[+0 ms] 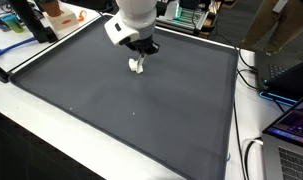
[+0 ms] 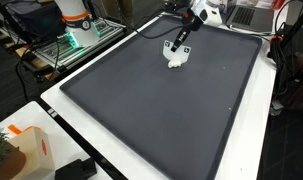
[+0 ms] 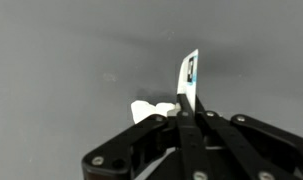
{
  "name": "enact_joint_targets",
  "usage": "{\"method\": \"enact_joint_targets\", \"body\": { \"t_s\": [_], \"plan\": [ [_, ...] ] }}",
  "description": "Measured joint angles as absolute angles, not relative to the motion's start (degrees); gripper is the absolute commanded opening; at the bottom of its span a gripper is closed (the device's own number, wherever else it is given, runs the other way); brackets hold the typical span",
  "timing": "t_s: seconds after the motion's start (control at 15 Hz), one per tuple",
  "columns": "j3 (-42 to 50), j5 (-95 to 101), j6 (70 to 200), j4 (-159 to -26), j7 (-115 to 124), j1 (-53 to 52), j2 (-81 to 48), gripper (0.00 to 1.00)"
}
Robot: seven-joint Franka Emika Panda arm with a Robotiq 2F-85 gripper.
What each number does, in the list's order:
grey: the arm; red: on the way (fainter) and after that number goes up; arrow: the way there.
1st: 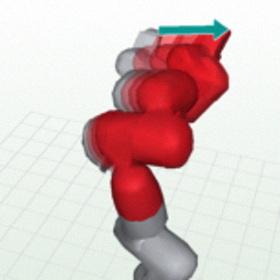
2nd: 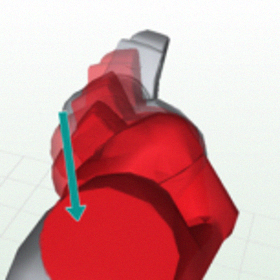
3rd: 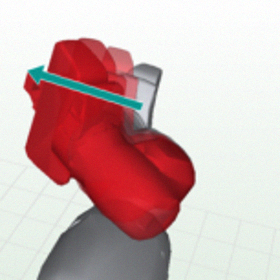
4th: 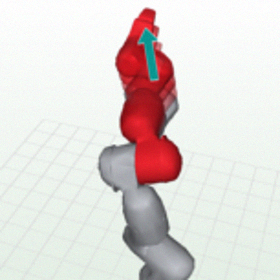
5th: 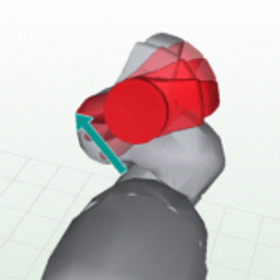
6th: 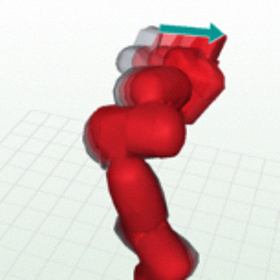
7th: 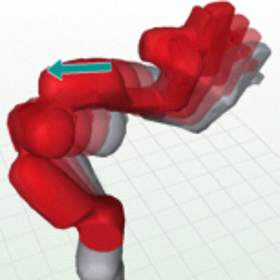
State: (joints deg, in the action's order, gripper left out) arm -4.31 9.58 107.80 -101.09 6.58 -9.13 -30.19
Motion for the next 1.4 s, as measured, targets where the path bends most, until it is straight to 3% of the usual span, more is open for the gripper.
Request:
{"method": "enact_joint_targets", "body": {
  "t_s": [0.33, 0.73, 1.4],
  "plan": [
    [-4.33, 9.58, 109.94, -100.58, 6.63, -9.13, -30.43, 0.01],
    [-3.82, 9.58, 123.22, -100.78, 7.88, -9.05, -30.61, 0.01],
    [-3.16, 9.54, 105.53, -101.48, 3.52, -8.42, -27.91, 0.01]
  ]
}}
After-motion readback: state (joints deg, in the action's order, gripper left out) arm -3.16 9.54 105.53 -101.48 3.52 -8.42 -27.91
